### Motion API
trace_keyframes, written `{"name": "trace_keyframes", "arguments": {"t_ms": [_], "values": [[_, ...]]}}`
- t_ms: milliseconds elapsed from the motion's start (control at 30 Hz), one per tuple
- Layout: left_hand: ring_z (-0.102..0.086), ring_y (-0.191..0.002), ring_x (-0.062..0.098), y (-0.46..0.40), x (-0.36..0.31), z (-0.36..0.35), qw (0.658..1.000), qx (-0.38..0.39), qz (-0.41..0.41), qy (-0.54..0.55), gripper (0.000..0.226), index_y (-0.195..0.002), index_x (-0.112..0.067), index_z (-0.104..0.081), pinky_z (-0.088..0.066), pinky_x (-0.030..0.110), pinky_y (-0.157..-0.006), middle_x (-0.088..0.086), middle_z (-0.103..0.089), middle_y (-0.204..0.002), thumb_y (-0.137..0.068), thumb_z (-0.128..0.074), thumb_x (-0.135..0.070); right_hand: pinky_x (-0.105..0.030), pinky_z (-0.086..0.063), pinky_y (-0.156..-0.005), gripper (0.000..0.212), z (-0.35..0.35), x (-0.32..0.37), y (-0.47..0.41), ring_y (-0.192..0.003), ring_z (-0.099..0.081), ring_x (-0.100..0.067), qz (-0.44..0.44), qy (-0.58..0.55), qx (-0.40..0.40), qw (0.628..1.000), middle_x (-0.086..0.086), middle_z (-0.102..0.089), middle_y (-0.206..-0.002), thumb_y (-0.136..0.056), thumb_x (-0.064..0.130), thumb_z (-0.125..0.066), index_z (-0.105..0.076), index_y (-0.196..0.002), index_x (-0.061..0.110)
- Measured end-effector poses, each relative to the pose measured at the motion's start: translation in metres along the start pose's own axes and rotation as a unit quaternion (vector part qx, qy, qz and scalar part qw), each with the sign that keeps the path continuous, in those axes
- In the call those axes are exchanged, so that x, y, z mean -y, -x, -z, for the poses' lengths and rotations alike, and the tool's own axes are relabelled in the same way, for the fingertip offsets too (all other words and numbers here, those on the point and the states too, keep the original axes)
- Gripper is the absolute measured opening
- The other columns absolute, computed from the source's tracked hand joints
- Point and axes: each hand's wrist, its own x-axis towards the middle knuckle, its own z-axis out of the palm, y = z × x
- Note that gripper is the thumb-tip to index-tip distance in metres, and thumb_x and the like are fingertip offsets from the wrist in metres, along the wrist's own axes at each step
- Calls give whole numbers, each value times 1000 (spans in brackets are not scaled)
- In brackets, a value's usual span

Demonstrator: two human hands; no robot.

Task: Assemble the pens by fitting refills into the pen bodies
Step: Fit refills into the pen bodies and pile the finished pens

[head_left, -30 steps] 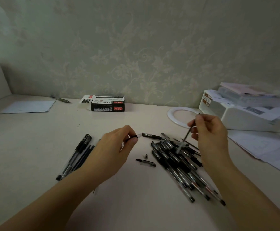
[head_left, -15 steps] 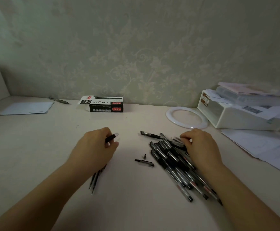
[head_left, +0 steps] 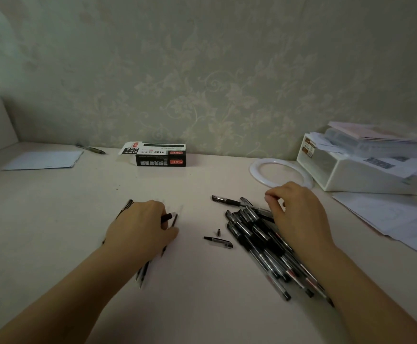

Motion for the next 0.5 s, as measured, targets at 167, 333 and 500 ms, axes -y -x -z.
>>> {"name": "trace_keyframes", "arguments": {"t_ms": [167,333,500], "values": [[-56,-68,16,0,-1,-1,1000,-8,6,-7,18,-81,-16,-57,-47,29,-61,-2,-58,-74,-87,-55,-33,-36,-50,-70,10,-2,22,6,-78,-57,-18,65,-47,-26,996,5,-67,-87,-92,21,-65,-74,-92,18],[-52,-70,15,3,-9,-1,999,-14,-32,-23,17,-78,-18,-51,-42,26,-60,-5,-50,-72,-88,-53,-32,-37,-52,-67,8,-8,36,14,-76,-58,-20,161,-71,-22,984,3,-67,-86,-89,15,-70,-75,-95,15],[-44,-48,7,4,-17,4,984,-69,-86,142,22,-66,-22,-52,-32,16,-45,-5,-47,-54,-85,-60,-30,-39,-50,-58,26,-11,50,18,-70,-57,-25,263,-41,-10,964,-3,-66,-85,-80,13,-79,-73,-106,11]]}}
